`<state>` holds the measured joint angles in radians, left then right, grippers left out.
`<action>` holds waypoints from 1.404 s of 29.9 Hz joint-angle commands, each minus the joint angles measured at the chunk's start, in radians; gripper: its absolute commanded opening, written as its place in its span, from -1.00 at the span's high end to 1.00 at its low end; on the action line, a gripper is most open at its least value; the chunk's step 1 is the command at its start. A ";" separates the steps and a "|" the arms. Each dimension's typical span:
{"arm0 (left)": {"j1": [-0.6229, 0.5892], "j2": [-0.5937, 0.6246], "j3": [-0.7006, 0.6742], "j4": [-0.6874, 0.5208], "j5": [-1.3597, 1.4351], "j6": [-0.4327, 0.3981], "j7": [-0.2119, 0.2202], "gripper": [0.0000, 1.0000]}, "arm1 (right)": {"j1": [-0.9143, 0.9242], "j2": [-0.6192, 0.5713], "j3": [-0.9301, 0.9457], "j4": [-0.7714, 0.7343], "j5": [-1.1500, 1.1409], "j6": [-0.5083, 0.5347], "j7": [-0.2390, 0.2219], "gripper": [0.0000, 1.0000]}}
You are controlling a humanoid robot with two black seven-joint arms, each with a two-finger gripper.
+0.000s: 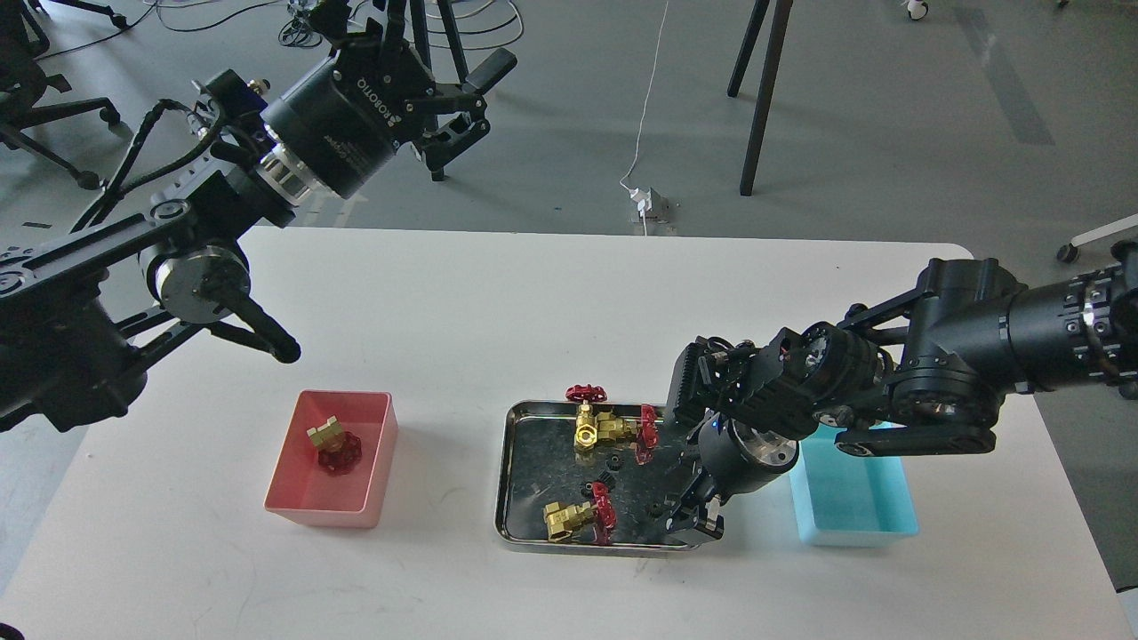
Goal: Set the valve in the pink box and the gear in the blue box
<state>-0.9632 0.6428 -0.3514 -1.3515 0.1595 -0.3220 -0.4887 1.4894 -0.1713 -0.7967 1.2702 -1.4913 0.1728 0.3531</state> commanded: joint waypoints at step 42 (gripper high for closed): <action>0.077 -0.055 -0.046 0.009 0.008 -0.002 0.000 -0.98 | -0.075 0.171 -0.088 -0.192 -0.033 -0.058 -0.002 0.04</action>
<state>-0.8910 0.5919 -0.3974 -1.3422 0.1673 -0.3234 -0.4887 1.4160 -0.0002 -0.8840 1.0793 -1.5249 0.1150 0.3512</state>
